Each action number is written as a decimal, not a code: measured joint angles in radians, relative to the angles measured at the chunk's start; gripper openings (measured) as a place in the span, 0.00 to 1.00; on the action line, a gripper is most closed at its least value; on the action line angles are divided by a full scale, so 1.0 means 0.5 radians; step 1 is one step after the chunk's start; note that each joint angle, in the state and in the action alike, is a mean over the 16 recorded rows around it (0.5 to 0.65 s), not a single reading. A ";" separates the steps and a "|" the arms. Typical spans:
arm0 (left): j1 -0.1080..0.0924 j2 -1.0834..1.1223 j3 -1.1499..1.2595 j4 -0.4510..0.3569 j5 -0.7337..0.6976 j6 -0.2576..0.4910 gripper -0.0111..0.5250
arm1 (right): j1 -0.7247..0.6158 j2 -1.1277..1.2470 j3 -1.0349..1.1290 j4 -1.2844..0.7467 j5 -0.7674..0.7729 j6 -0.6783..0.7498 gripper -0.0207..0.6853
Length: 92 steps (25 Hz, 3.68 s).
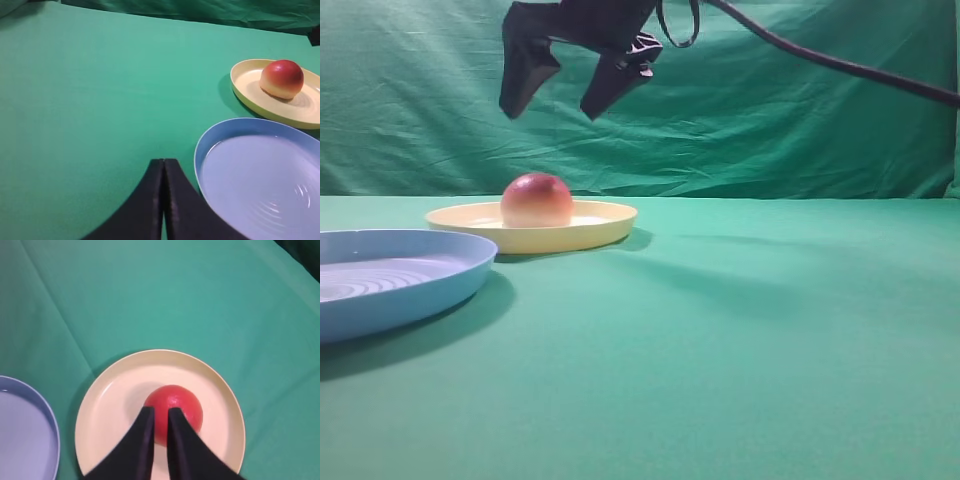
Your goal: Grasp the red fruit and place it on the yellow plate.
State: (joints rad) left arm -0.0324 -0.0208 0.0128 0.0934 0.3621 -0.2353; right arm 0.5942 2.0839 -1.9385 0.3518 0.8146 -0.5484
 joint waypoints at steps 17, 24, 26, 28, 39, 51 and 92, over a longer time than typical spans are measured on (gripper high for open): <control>0.000 0.000 0.000 0.000 0.000 0.000 0.02 | -0.056 -0.544 -0.028 0.117 0.664 0.345 0.03; 0.000 0.000 0.000 0.000 0.000 0.000 0.02 | -0.117 -0.904 0.045 0.100 0.782 0.506 0.03; 0.000 0.000 0.000 0.000 0.000 0.000 0.02 | -0.130 -1.052 0.114 0.092 0.761 0.521 0.03; 0.000 0.000 0.000 0.000 0.000 0.000 0.02 | -0.138 -1.216 0.210 0.083 0.715 0.526 0.03; 0.000 0.000 0.000 0.000 0.000 0.000 0.02 | -0.319 -2.278 1.118 0.016 0.320 0.526 0.03; 0.000 0.000 0.000 0.000 0.000 0.000 0.02 | -0.809 -3.277 2.211 -0.032 -0.235 0.504 0.03; 0.000 0.000 0.000 0.000 0.000 0.000 0.02 | -1.041 -4.187 3.929 -0.184 -0.851 0.256 0.03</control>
State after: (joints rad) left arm -0.0324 -0.0208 0.0128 0.0934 0.3621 -0.2353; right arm 0.0737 -0.0096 0.0258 0.2598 0.3891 -0.4205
